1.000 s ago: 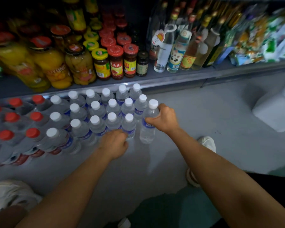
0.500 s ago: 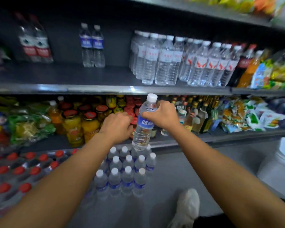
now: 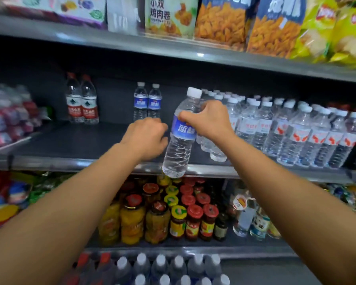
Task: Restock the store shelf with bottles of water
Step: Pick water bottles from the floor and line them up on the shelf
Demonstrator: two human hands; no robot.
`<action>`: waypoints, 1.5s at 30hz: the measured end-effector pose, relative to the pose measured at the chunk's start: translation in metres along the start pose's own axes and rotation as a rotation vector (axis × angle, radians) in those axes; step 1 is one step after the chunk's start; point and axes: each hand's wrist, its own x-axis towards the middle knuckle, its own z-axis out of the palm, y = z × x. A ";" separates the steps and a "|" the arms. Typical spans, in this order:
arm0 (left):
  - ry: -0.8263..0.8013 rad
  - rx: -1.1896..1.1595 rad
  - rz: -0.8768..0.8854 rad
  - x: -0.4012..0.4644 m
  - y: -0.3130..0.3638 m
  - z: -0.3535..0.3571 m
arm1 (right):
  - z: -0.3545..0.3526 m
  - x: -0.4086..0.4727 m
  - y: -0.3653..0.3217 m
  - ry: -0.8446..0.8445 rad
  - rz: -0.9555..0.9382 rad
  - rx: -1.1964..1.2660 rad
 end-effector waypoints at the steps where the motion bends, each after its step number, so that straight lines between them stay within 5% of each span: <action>1: 0.003 0.003 -0.002 0.008 -0.007 0.004 | 0.005 0.013 -0.001 0.017 -0.009 0.005; 20: -0.095 -0.001 -0.036 0.147 -0.126 0.137 | 0.172 0.242 0.059 -0.009 -0.022 -0.061; 45: -0.183 0.011 -0.050 0.171 -0.152 0.200 | 0.225 0.304 0.093 -0.114 0.057 -0.094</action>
